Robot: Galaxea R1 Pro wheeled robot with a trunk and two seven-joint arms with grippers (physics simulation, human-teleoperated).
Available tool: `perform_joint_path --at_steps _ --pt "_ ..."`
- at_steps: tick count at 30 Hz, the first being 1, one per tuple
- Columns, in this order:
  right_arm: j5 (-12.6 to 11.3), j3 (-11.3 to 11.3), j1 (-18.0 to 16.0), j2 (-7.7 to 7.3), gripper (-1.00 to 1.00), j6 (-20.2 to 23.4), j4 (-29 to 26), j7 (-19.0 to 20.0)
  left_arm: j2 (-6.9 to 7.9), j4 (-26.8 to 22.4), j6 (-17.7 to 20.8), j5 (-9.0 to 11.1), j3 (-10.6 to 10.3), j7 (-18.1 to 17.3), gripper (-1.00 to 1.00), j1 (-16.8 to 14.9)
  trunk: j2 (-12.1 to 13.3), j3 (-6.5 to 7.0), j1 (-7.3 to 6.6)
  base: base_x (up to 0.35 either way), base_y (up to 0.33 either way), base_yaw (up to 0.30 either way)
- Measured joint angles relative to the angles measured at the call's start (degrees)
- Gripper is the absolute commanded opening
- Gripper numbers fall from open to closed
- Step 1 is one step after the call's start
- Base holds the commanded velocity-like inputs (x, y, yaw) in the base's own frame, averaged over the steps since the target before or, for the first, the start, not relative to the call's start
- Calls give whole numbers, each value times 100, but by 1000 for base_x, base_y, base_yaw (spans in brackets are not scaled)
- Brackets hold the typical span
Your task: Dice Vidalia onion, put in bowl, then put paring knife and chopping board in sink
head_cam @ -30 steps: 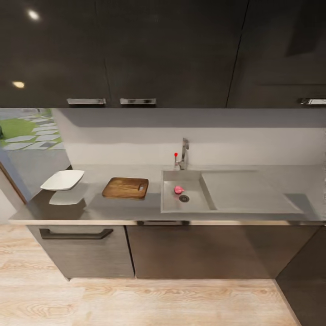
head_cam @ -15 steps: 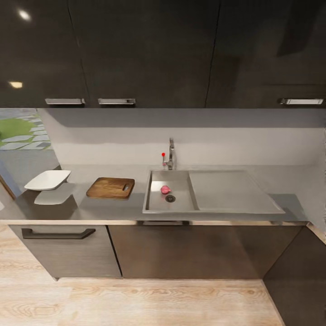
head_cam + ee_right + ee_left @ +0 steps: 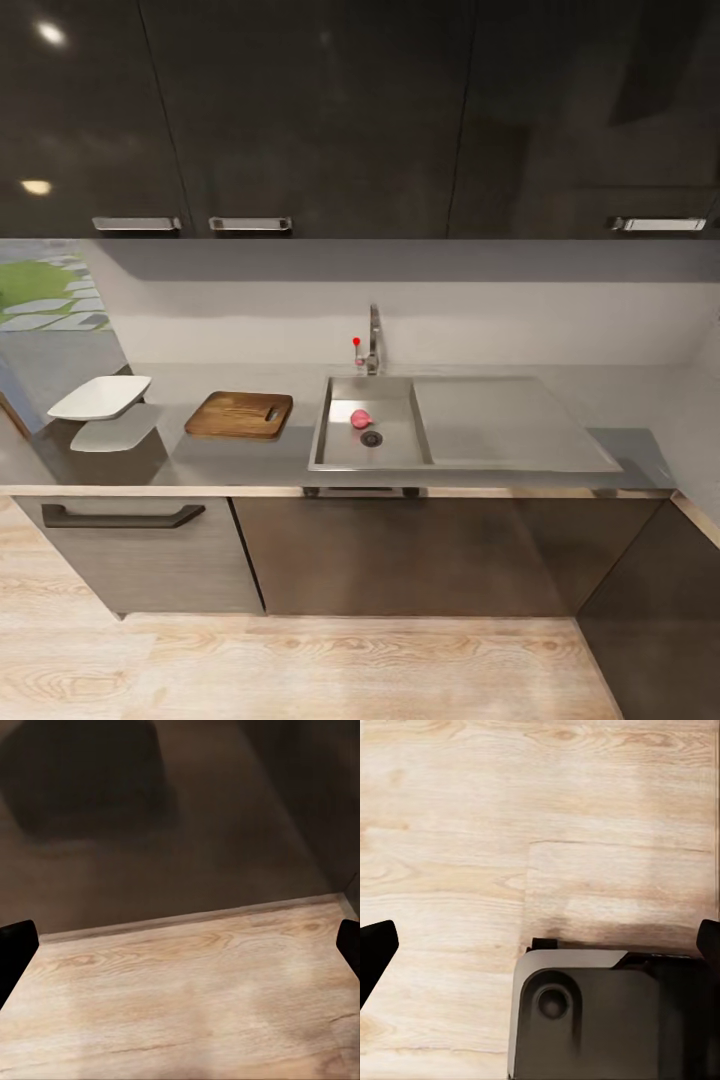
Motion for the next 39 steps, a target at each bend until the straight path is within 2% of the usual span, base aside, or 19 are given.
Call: perform_joint_path --at_steps 4,7,9,10,14,16,20,21,23,24,26,27,28,31,32,34,36,39 --pt "-2 4 0 0 100 0 23 0 -209 -343 168 -37 -18 19 100 0 0 0 0 0 0 0" --pt "-4 2 0 0 100 0 37 0 -327 -871 621 -78 -21 30 100 -1 0 0 0 0 0 0" --pt "-3 2 0 0 100 0 64 0 -400 -1392 1189 -119 -30 33 100 -2 1 1 0 0 0 0" --pt "-3 2 0 0 100 -3 80 0 -436 -1770 1663 -144 -41 31 100 -2 1 1 0 0 0 0" --pt "-4 4 0 0 100 -8 109 0 -488 -2945 2952 -178 -144 20 100 -6 1 1 0 0 0 0" --pt "-4 5 0 0 100 -8 114 0 -501 -3452 3348 -182 -259 22 100 -7 0 1 0 0 0 0" --pt "-4 5 0 0 100 -9 119 0 -528 -4121 3707 -188 -513 33 100 -15 0 0 0 0 0 0" --pt "-4 5 0 0 100 -9 121 0 -556 -4331 3816 -189 -597 38 100 -24 0 1 0 0 0 0" --pt "-4 5 0 0 100 -9 126 0 -733 -4842 4271 -205 -745 44 100 -85 0 1 0 0 0 0" --pt "-4 5 0 0 100 -9 129 0 -832 -4953 4515 -228 -788 66 100 -209 1 1 0 0 0 0" --pt "-4 5 0 0 100 -9 134 0 -906 -5021 4770 -254 -894 145 100 -506 1 1 0 0 0 0" --pt "-4 5 0 2 100 -9 138 0 -917 -5031 4829 -261 -933 171 100 -594 1 1 0 0 0 0" --pt "-4 5 1 1 100 -9 182 1 -948 -5058 5071 -267 -1041 269 100 -901 2 3 0 0 0 0" --pt "-4 5 0 0 100 -15 257 0 -979 -5070 5515 -273 -1113 350 100 -1404 2 3 0 0 0 0" --pt "-4 5 0 0 100 -15 280 0 -992 -5073 5782 -275 -1147 369 100 -1688 2 3 1 0 0 0" --pt "-3 5 0 2 100 -16 289 0 -999 -5074 5936 -273 -1160 377 100 -1926 2 2 0 0 0 0" --pt "-3 5 0 1 100 -12 313 0 -1007 -5074 6190 -259 -1180 392 100 -2548 2 3 1 0 0 0" --pt "-3 5 0 6 100 -12 356 0 -1010 -4987 6304 -227 -1186 399 100 -3285 2 4 1 0 0 0"
